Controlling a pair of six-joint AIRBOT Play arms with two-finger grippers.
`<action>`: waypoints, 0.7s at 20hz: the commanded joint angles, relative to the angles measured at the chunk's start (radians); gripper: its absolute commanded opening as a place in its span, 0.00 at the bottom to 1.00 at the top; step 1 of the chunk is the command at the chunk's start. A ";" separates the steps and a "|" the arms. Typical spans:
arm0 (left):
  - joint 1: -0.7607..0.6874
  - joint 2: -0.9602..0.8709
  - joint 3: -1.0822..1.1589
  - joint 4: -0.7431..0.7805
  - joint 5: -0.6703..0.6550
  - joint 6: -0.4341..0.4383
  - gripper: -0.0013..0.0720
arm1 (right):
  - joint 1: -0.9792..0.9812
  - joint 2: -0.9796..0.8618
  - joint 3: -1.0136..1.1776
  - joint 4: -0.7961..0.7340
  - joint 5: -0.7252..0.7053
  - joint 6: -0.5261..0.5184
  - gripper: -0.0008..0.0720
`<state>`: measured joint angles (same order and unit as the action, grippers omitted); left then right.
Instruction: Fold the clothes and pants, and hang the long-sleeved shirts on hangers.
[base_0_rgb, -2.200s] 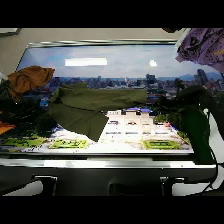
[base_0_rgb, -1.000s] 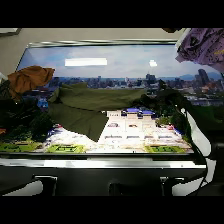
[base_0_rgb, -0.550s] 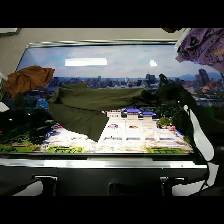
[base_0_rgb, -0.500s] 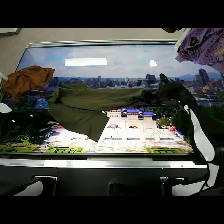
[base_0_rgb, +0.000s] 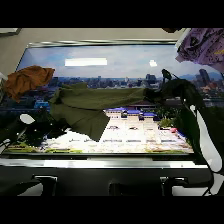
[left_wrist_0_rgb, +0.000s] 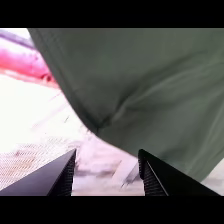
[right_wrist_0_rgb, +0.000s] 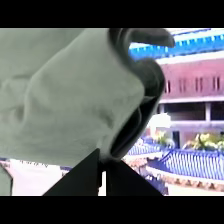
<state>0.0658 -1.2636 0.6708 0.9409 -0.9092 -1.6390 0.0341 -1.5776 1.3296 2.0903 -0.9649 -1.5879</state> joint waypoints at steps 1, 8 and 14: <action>-0.045 -0.037 -0.009 -0.036 0.140 -0.003 0.63 | 0.000 0.034 0.001 -0.009 -0.040 0.000 0.05; -0.069 -0.068 0.072 -0.100 0.181 0.062 0.04 | 0.000 0.119 0.003 -0.010 -0.056 0.007 0.04; 0.023 0.070 0.599 0.135 -0.058 0.092 0.04 | 0.000 0.217 0.266 -0.206 -0.151 0.060 0.04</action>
<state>0.0471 -1.2564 1.0290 0.9405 -0.8455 -1.5509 0.0341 -1.4040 1.4662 1.9850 -1.0531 -1.5501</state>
